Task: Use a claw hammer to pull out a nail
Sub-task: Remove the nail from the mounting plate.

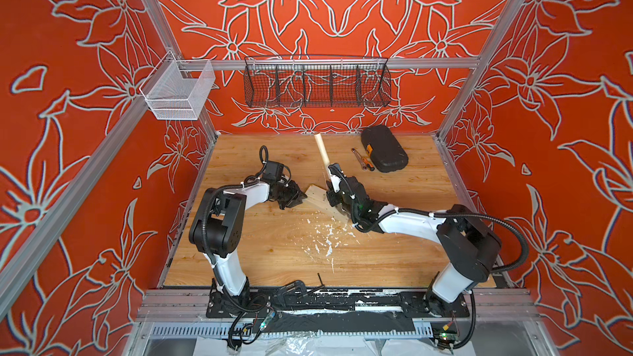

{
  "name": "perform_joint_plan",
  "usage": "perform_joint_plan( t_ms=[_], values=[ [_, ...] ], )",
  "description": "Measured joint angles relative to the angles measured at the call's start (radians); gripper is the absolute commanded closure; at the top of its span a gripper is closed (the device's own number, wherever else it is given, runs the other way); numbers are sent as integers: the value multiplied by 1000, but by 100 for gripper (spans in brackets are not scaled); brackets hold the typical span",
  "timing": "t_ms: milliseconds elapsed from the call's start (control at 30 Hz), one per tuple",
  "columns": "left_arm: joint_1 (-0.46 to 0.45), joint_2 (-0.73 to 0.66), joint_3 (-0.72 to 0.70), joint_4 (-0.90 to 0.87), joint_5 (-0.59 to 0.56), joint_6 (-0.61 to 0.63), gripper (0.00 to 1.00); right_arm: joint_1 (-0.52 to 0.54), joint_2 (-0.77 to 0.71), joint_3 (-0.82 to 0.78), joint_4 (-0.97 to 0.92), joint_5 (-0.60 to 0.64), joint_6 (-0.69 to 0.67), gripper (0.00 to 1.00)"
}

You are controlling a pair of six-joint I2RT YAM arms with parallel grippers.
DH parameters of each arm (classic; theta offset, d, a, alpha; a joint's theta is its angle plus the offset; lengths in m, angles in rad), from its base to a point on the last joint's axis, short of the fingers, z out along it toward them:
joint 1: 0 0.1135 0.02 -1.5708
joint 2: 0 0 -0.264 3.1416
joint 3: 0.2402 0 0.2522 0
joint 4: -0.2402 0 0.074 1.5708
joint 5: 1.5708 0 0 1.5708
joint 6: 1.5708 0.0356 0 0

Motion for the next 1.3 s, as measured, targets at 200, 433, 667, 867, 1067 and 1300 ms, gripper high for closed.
perform_joint_plan(
  t_ms=[200,433,667,867,1067,1300],
  values=[
    [38,-29,-5,-67,-26,34,70,-13,2,21,-31,-72,-17,100],
    [58,-34,-2,-96,-23,60,70,-76,-32,35,-127,-222,-2,100],
    [66,-34,2,-148,-36,69,70,-118,-100,-44,-113,-336,3,100],
    [56,-74,53,-222,-46,90,69,-127,-108,-77,-62,-375,5,100],
    [-22,-101,195,-259,-44,119,69,-128,-95,-80,-29,-383,6,100],
    [-75,9,290,-274,-34,126,69,-129,-65,-54,-18,-385,6,100]
  ],
)
